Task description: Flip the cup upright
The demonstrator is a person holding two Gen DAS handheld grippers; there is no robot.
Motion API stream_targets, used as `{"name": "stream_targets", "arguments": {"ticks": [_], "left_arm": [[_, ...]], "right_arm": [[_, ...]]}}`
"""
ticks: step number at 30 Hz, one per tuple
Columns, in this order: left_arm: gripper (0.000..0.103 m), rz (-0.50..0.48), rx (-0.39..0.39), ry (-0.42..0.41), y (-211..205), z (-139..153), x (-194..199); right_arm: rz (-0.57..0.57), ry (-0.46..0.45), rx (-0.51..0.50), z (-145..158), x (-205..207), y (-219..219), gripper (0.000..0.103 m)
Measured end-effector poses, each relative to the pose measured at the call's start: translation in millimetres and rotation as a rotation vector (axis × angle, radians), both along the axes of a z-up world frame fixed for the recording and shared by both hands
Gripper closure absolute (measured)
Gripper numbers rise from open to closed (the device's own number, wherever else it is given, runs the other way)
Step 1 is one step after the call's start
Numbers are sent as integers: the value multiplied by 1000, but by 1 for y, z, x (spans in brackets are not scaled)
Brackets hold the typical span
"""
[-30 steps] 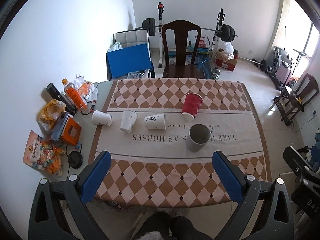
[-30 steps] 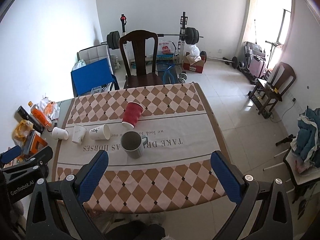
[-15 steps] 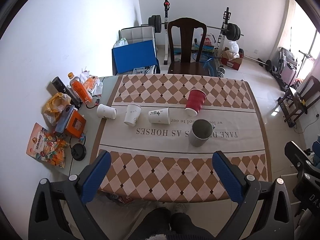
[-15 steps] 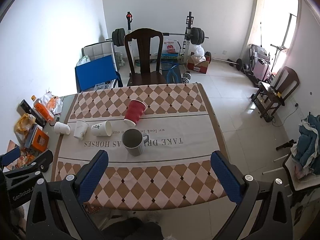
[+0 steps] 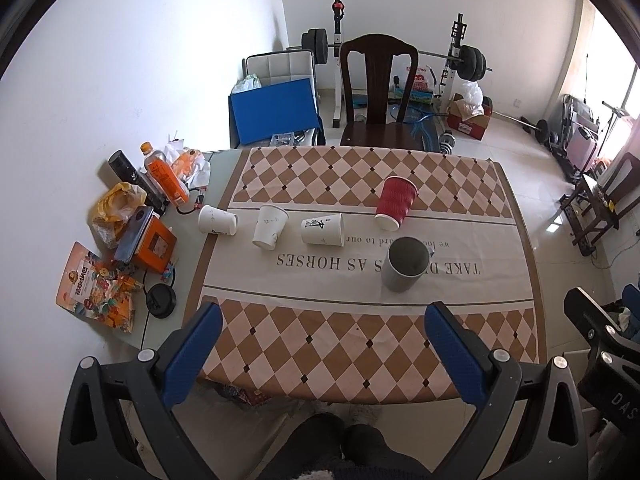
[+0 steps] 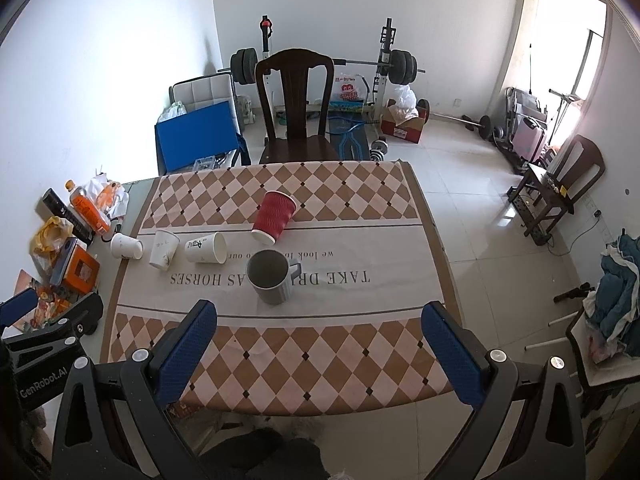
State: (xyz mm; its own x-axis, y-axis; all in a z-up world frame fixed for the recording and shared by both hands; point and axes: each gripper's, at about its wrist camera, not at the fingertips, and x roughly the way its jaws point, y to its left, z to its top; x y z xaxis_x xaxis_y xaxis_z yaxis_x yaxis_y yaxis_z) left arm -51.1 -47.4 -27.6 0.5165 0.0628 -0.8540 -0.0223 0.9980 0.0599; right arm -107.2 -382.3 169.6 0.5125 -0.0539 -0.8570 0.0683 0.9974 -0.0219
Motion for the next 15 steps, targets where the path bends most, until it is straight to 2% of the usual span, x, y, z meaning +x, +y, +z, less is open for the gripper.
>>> {"name": "stream_targets", "arguments": {"ticks": [15], "left_arm": [[0,2,0,-1,-5,1,0]], "right_arm": [[0,0,-1,0,0,0,0]]}}
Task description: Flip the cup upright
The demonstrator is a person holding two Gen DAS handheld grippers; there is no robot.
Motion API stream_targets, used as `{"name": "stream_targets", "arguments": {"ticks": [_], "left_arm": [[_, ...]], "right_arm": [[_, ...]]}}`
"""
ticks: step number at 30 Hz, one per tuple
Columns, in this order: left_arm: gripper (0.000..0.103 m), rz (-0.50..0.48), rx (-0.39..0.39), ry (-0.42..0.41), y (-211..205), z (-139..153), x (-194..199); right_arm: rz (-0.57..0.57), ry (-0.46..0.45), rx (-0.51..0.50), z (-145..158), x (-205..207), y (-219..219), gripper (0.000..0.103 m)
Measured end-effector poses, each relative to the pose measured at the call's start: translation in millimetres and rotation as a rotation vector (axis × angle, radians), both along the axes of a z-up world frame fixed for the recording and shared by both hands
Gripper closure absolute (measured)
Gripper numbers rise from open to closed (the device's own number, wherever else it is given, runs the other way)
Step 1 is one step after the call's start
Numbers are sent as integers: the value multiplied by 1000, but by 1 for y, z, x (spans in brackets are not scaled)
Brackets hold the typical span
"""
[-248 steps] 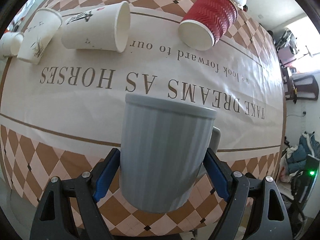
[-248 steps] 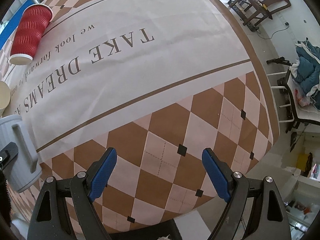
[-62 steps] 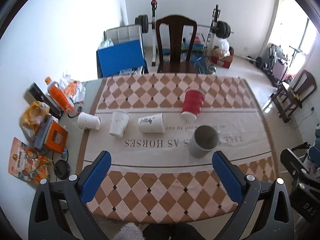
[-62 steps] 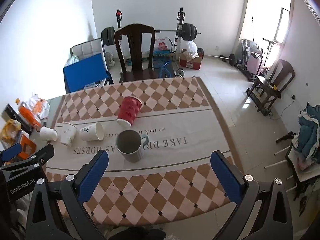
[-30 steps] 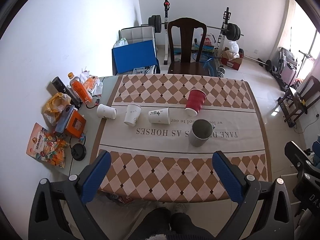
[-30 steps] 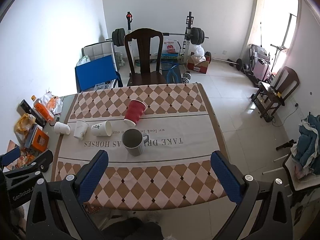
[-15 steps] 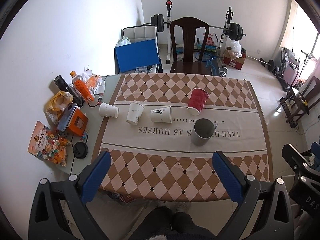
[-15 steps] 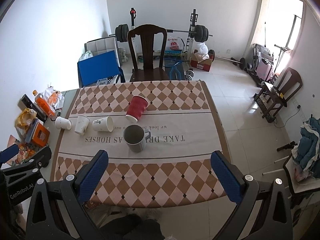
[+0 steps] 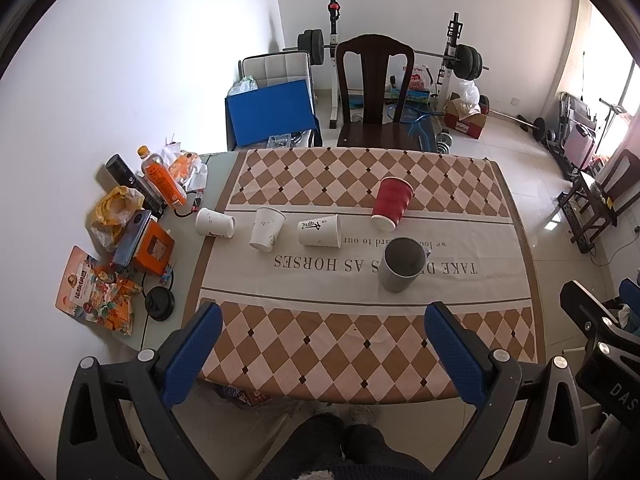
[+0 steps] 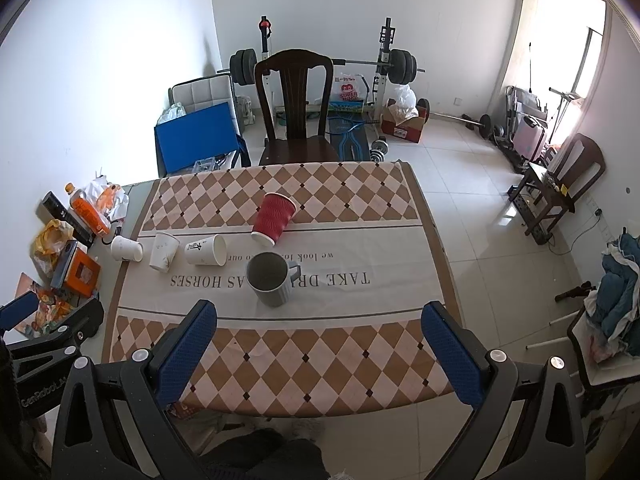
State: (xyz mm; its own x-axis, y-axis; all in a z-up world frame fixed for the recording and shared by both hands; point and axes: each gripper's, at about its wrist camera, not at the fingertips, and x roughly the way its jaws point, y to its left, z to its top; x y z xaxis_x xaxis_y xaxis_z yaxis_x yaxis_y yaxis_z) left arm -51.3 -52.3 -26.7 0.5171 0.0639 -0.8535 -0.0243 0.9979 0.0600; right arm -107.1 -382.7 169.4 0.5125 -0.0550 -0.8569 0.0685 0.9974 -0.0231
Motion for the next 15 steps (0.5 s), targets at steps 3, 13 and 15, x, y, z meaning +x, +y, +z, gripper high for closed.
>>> {"name": "stream_targets", "arguments": {"ticks": [3,13,15], "left_arm": [[0,1,4,-1,-1,1,0],[0,-4,4,-1,-1,2,0],[0,-4,3,-2,-1,2,0]], "right_arm": [[1,0,0,0,0,0,0],[2,-1,4,-1,0,0,0],[2,3,5,0,2,-1,0]]}}
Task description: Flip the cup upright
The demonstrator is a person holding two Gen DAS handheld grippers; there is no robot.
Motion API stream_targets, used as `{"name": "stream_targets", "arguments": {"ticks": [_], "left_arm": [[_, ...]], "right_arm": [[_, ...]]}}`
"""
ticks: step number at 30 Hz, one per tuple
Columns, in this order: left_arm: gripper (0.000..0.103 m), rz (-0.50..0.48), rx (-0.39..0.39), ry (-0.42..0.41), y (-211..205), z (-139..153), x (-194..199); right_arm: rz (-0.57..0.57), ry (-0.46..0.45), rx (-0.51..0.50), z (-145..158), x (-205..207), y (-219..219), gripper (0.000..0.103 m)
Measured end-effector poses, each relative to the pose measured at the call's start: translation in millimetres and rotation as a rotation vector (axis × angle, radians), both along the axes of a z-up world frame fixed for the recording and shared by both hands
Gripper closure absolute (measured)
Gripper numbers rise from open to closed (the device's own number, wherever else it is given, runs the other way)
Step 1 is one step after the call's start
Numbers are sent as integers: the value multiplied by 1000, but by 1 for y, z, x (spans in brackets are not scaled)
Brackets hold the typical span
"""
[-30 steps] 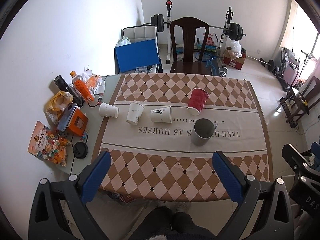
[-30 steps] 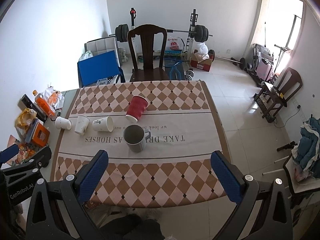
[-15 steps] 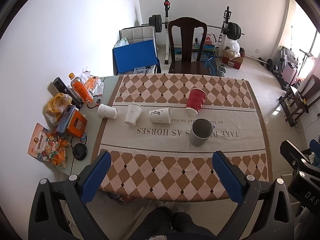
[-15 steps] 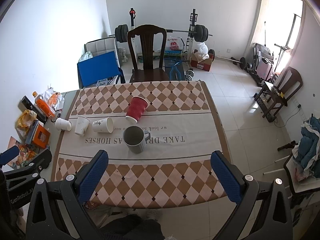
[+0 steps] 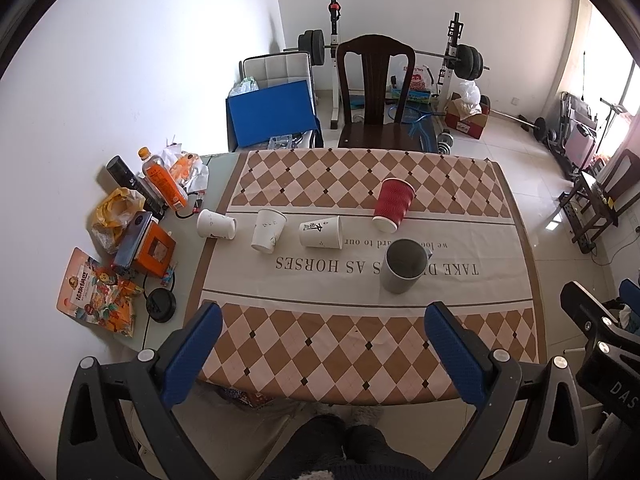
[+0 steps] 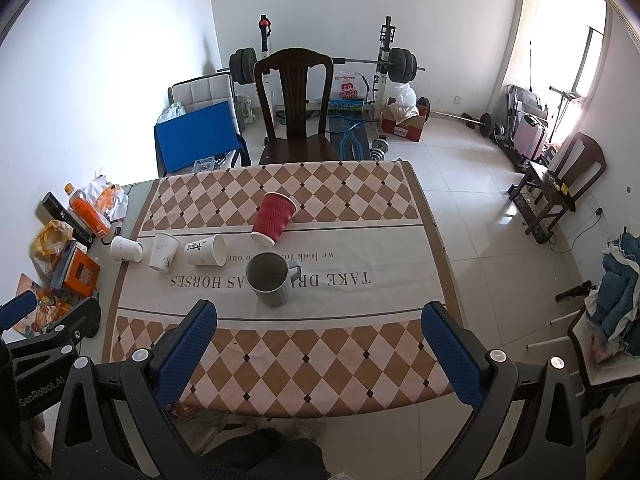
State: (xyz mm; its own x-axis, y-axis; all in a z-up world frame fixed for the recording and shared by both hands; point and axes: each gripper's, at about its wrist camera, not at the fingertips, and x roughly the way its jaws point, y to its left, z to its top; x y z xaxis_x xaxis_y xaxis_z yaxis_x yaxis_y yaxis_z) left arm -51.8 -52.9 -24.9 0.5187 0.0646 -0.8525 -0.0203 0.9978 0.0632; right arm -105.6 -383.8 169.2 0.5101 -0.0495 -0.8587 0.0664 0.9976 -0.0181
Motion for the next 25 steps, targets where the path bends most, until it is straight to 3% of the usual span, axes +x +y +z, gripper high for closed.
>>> {"name": "stream_targets", "arguments": {"ticks": [25], "left_arm": [[0,-11,-2,4,2,1,0]], "right_arm": [[-3,0,2,-2,1,0,0]]}}
